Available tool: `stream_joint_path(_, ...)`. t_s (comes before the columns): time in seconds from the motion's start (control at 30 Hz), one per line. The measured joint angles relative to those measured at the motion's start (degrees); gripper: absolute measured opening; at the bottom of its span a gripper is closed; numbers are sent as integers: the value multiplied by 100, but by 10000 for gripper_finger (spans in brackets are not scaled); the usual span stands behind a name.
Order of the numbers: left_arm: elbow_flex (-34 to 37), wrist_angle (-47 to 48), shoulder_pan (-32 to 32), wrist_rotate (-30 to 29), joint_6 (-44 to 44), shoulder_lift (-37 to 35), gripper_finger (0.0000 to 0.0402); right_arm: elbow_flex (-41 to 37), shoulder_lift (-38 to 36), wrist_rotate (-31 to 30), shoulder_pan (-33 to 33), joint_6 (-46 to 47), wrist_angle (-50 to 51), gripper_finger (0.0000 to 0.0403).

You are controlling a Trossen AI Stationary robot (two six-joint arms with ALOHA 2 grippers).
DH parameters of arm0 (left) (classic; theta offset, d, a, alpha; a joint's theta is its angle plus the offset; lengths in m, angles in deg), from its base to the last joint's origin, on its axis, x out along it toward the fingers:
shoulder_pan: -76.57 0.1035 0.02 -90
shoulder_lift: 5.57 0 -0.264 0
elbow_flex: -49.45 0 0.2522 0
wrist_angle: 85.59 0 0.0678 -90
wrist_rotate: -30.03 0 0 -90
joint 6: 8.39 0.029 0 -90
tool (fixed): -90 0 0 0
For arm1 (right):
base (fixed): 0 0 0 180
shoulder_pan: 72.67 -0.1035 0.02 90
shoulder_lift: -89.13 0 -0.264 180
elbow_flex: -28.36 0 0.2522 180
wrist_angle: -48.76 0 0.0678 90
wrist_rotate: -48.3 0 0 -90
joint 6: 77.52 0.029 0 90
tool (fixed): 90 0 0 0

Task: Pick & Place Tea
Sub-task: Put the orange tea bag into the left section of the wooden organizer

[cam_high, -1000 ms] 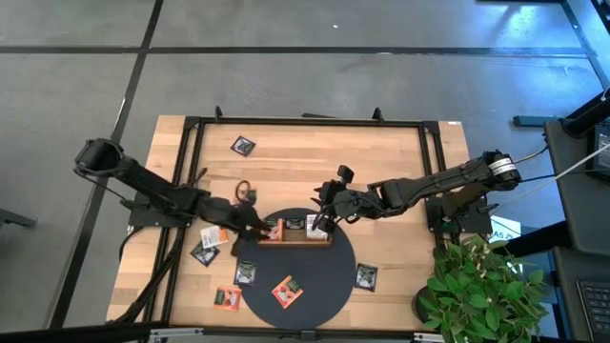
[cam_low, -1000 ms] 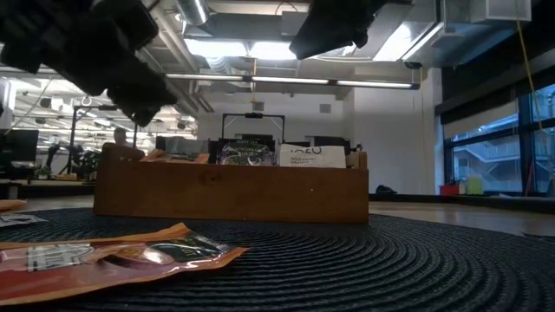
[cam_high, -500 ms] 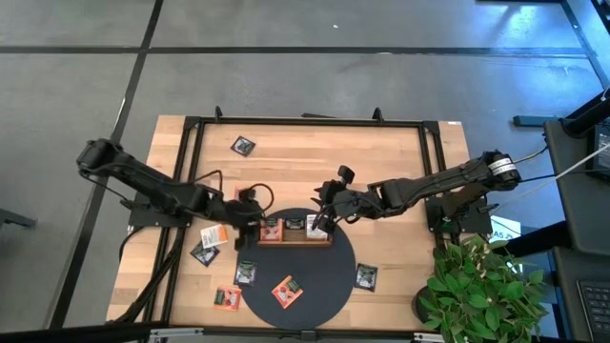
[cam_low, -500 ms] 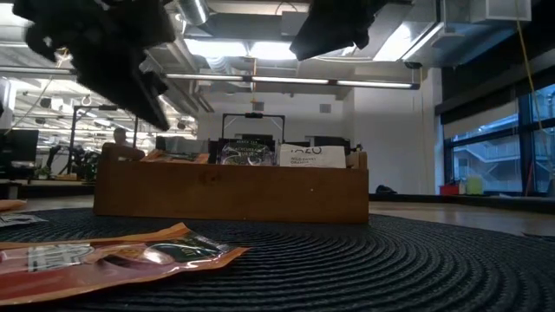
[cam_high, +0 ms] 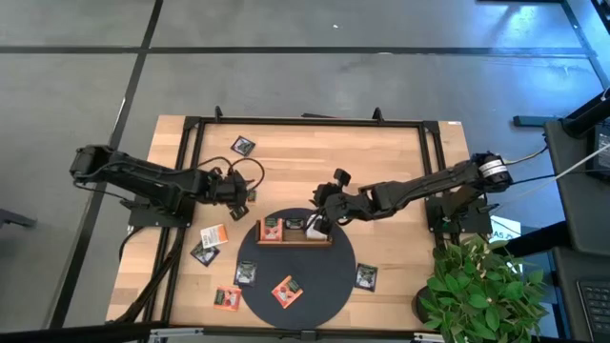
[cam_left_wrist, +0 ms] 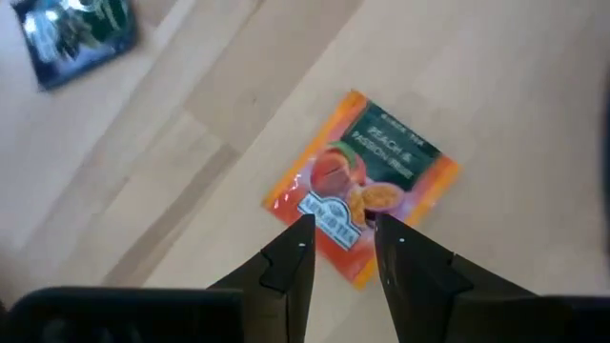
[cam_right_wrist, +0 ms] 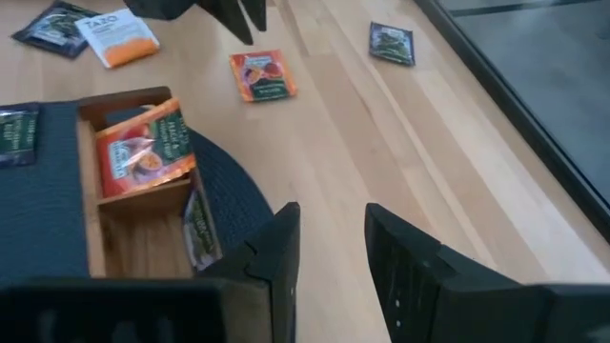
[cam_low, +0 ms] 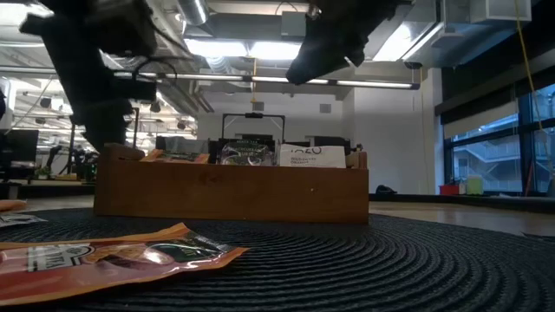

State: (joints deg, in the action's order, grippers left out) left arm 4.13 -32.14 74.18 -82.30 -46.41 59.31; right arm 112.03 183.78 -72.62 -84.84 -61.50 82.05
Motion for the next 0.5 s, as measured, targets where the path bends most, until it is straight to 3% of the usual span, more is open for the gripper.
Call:
stream_joint_path(0.27, 687, -1446, 909, 1101, 773, 2, 105, 0, 2, -6, 254, 129, 384, 123)
stream_joint_path(0.5, 833, -1552, 1398, 1242, 971, 69, 106, 0, 2, -7, 759, 586, 484, 123)
